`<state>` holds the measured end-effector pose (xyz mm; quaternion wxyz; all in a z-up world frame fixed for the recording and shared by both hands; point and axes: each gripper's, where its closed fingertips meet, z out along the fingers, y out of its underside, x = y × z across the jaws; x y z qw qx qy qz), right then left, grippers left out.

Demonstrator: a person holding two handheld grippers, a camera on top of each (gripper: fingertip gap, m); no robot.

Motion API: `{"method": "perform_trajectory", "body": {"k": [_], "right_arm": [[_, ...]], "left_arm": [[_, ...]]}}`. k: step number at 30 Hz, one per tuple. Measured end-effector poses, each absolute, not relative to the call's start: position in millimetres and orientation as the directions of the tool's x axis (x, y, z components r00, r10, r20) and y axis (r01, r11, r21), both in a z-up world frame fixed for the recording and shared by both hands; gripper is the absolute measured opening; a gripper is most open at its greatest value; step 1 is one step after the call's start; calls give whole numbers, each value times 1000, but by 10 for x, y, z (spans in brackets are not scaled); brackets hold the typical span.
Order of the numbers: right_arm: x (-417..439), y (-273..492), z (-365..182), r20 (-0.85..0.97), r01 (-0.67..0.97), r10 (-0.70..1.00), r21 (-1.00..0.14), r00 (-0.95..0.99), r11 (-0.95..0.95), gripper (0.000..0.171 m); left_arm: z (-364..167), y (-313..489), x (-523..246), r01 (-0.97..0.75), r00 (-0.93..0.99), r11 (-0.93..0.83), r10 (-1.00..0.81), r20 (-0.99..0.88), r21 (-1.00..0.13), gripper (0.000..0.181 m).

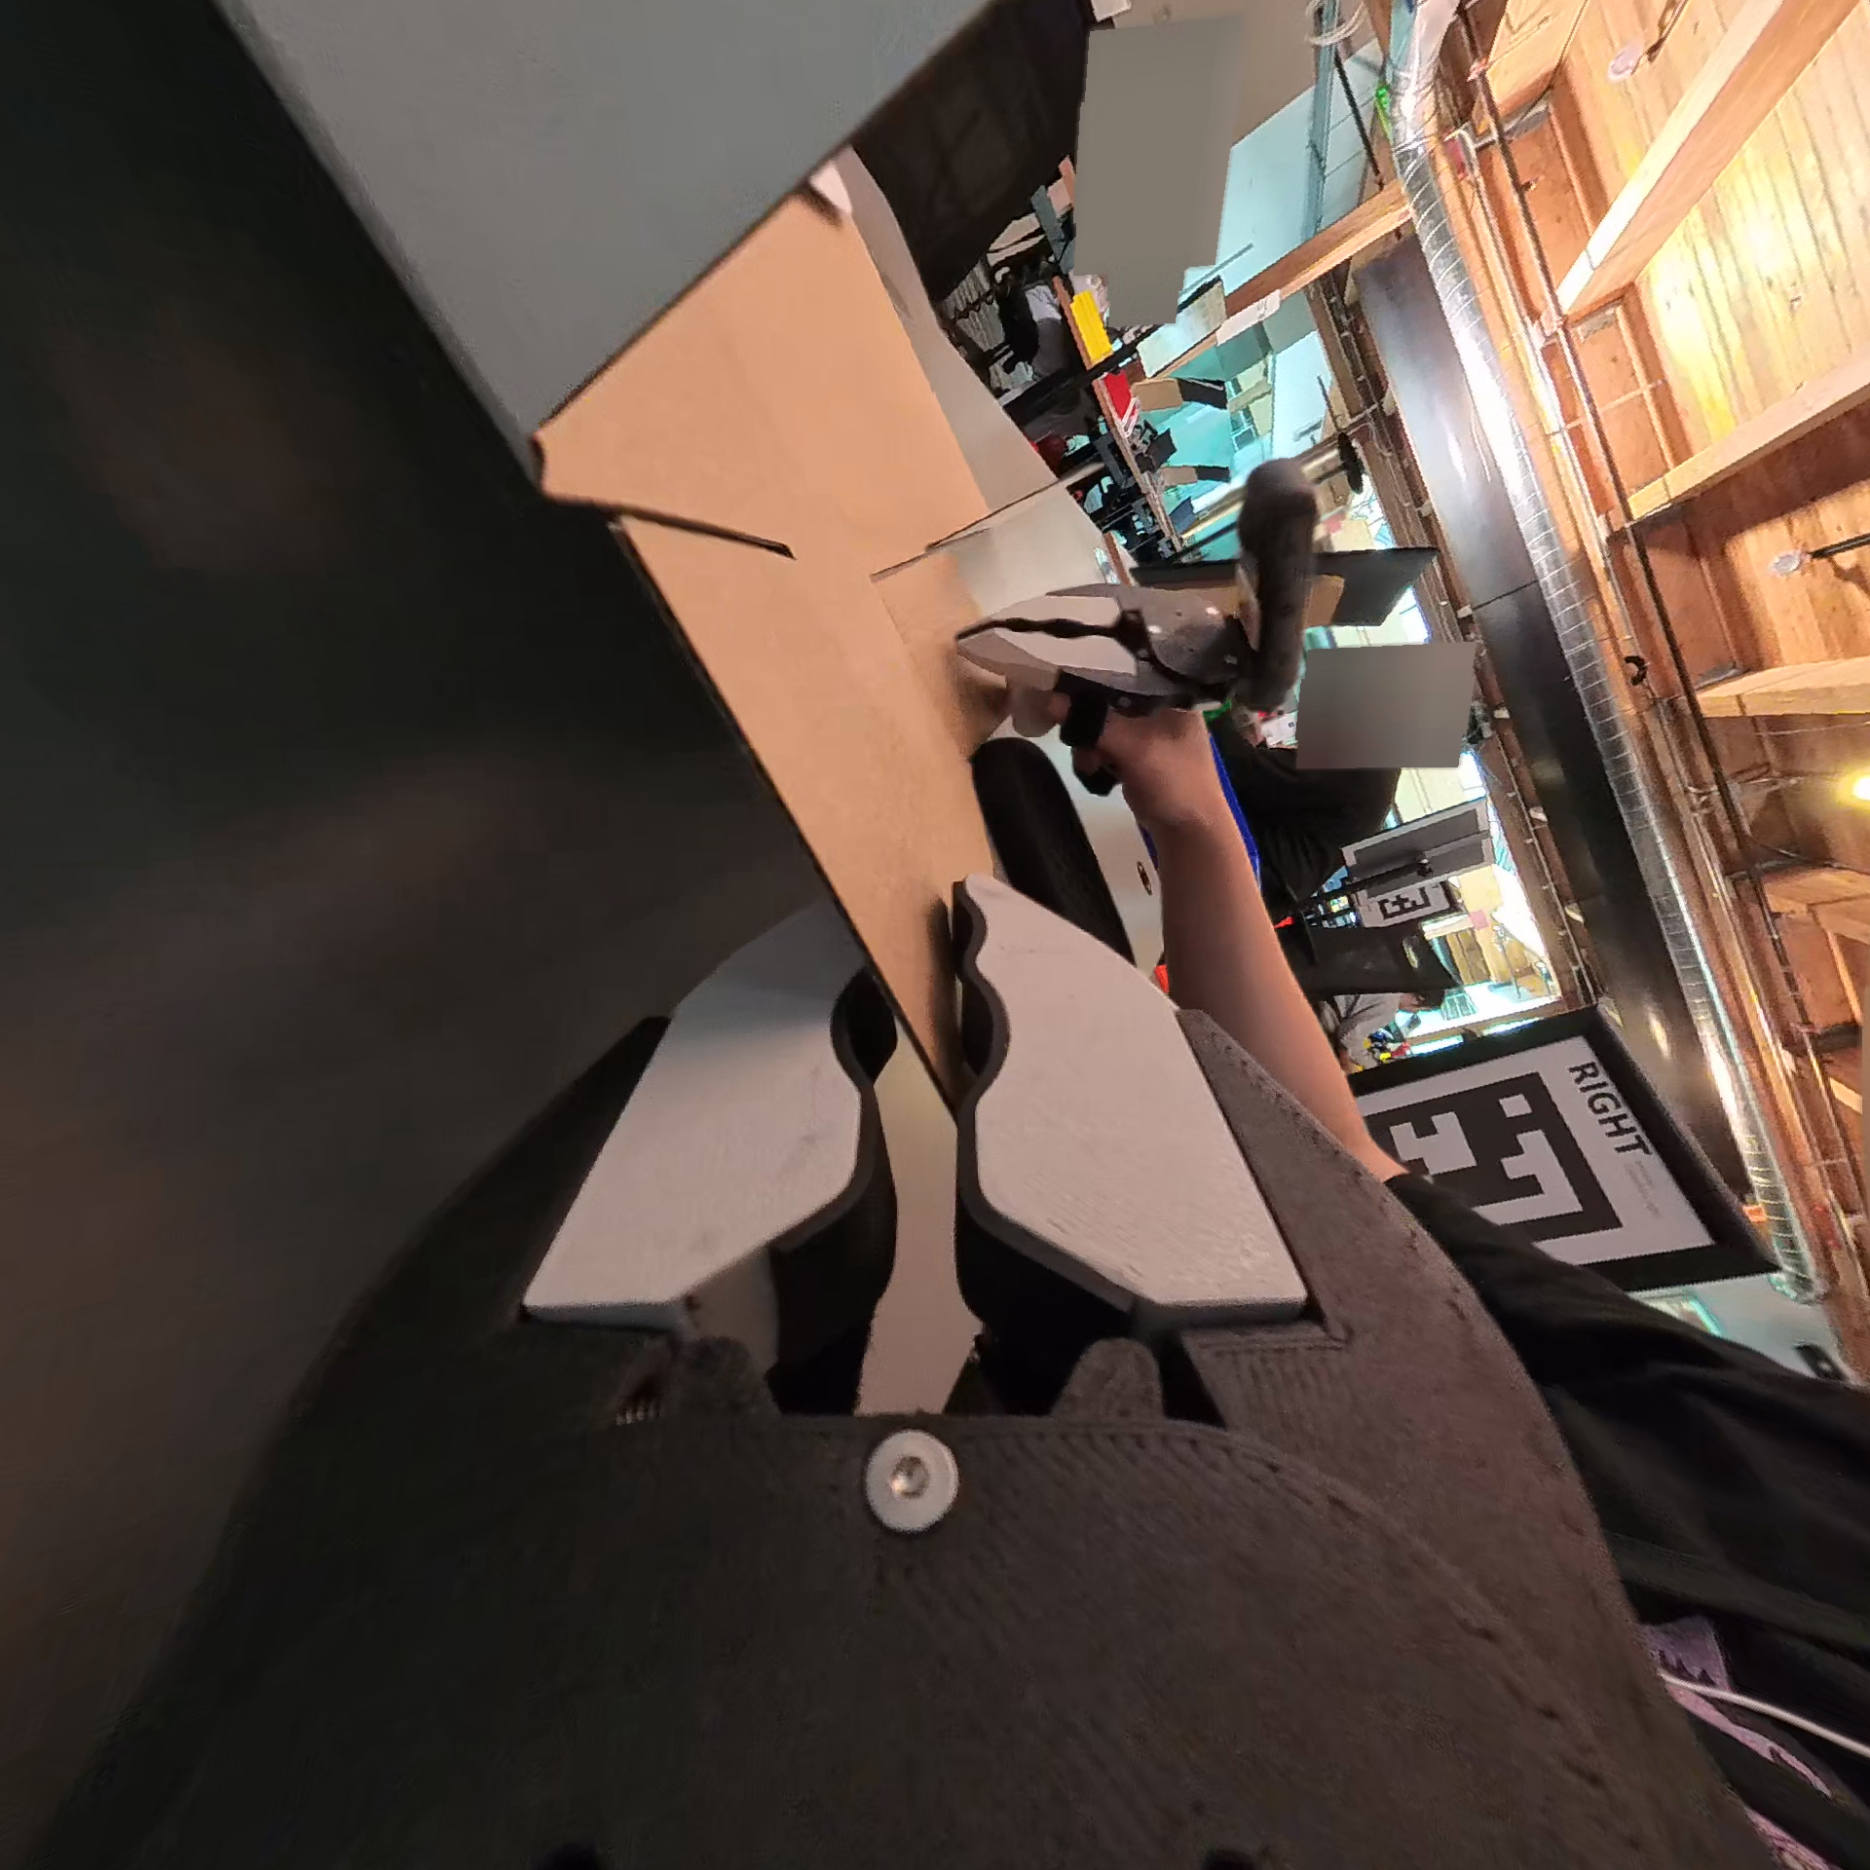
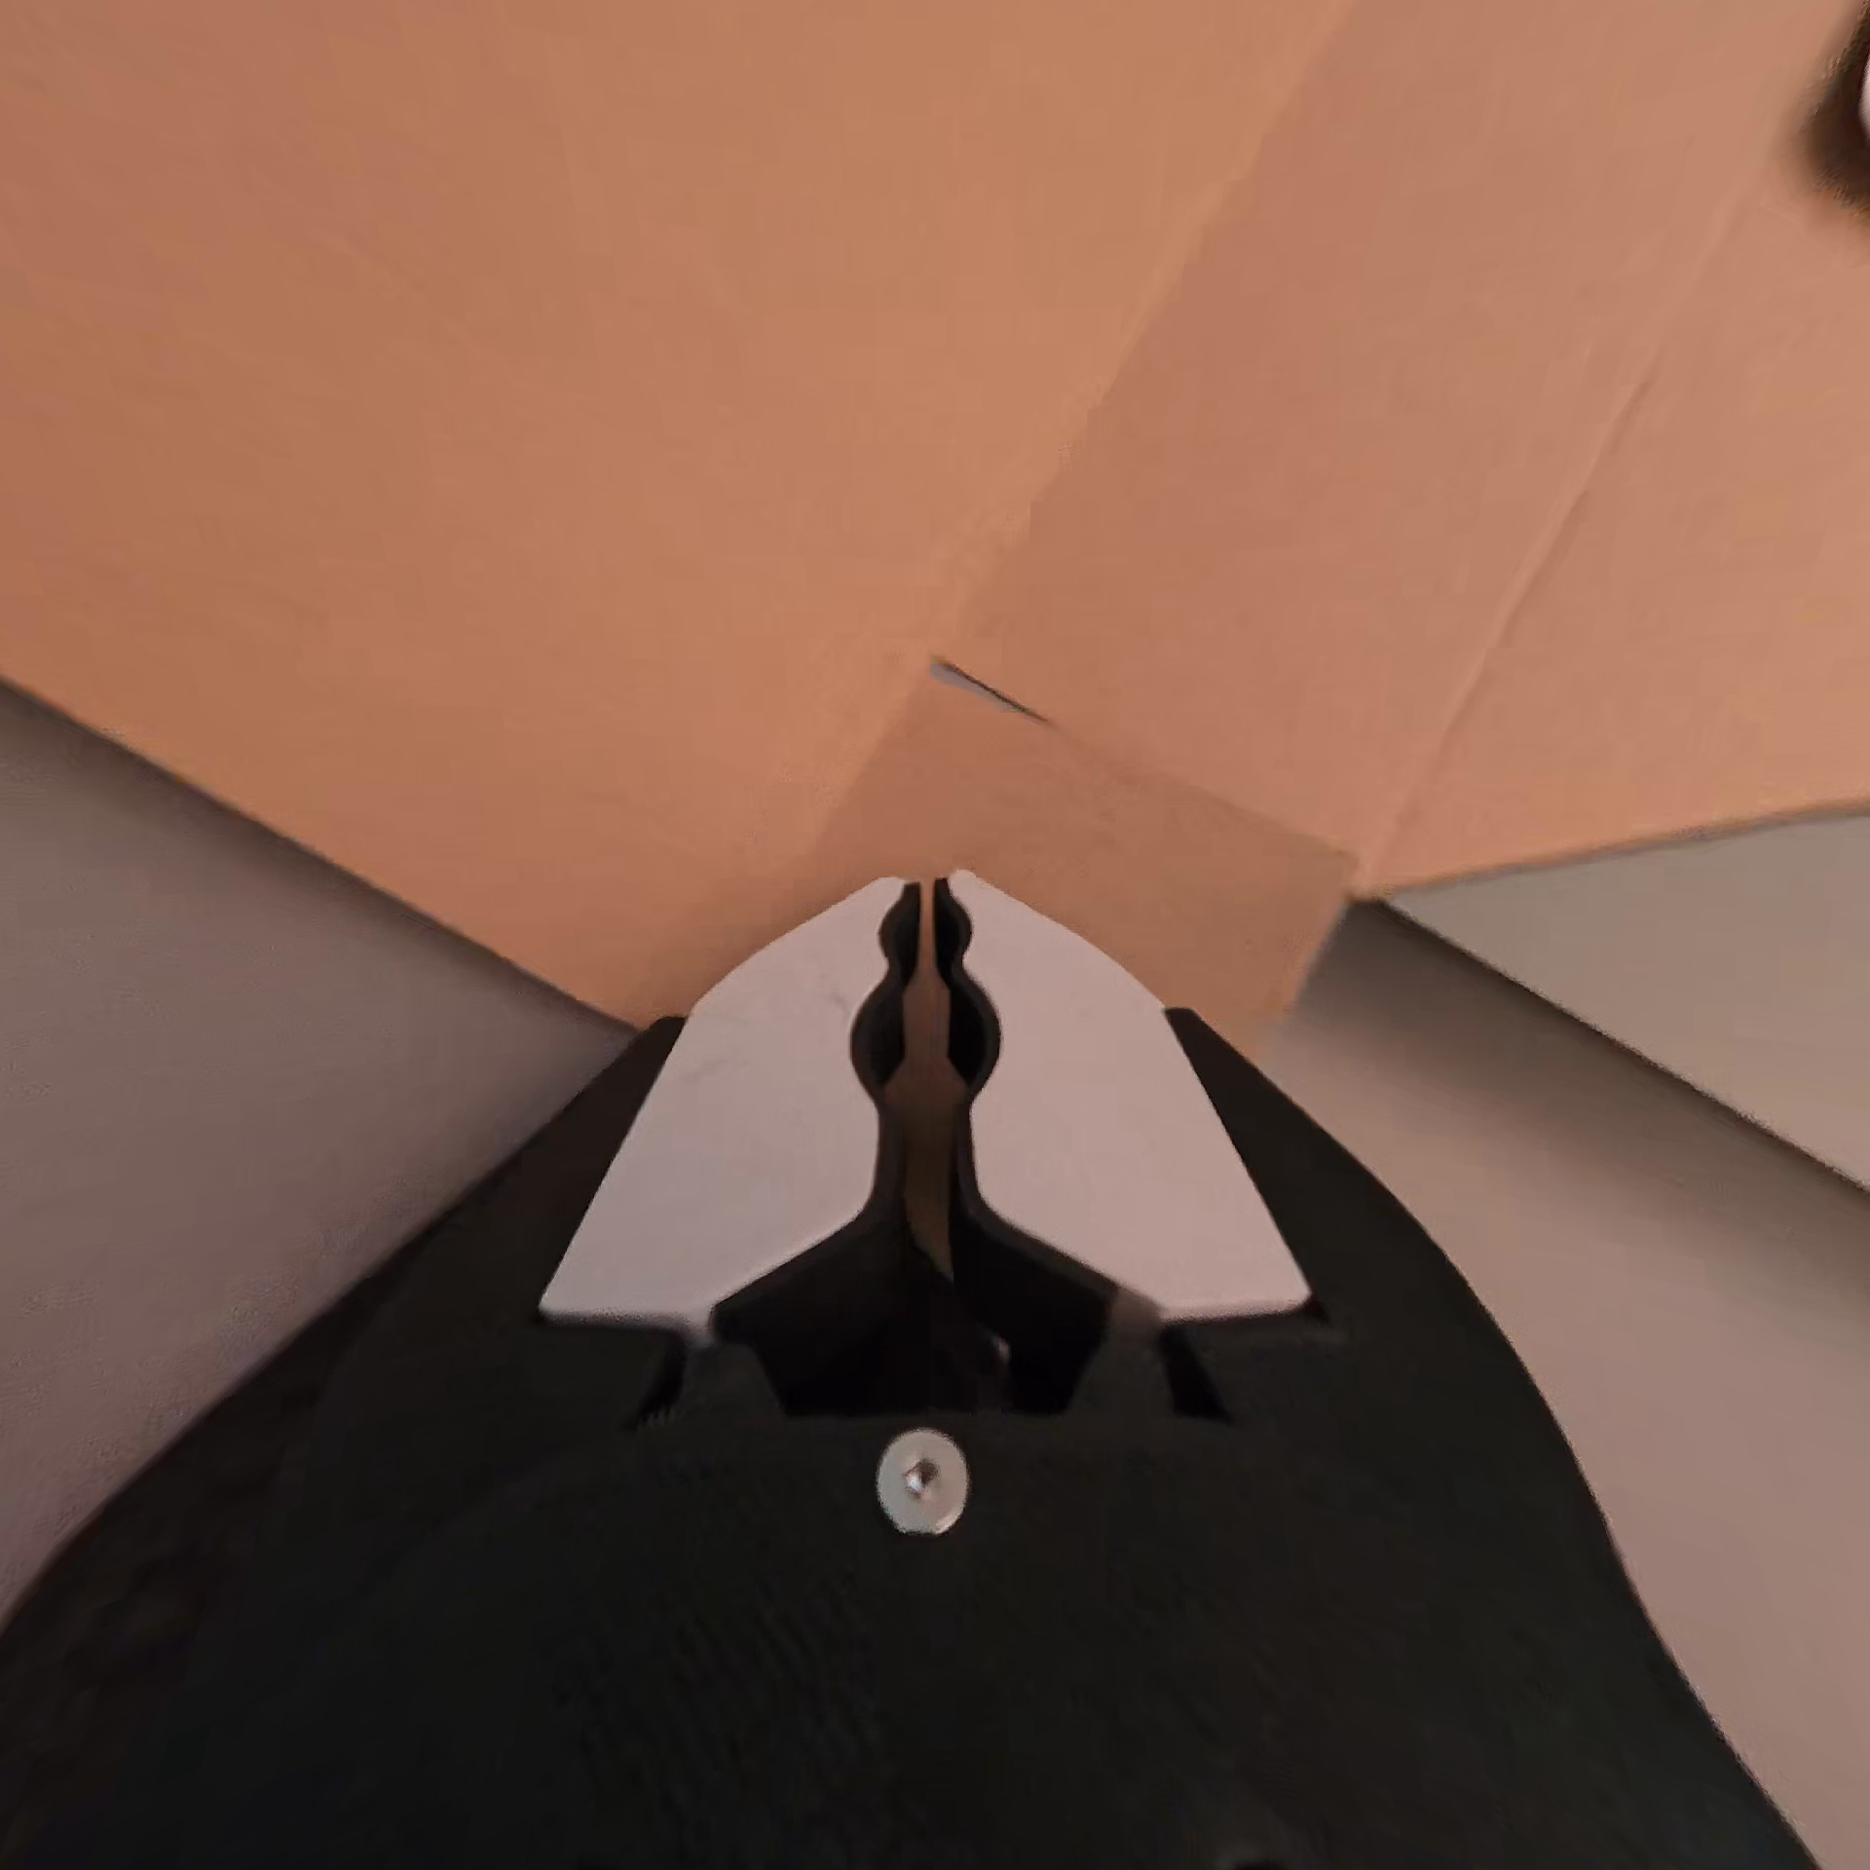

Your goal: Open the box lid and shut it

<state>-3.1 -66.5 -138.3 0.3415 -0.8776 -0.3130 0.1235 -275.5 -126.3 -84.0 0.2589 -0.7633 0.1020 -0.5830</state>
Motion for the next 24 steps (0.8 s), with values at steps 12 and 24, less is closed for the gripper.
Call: {"method": "perform_trajectory", "body": {"k": [12,24], "right_arm": [[-2073,-1321,-996,695,805,621,-570,363,167,67],[-1554,-1341,103,641,667,494,-729,587,154,6]], "left_arm": [[-468,-1488,-2519,150,296,-783,-547,783,-604,13],[461,-1766,-2751,311,92,-541,-801,591,-782,64]]}}
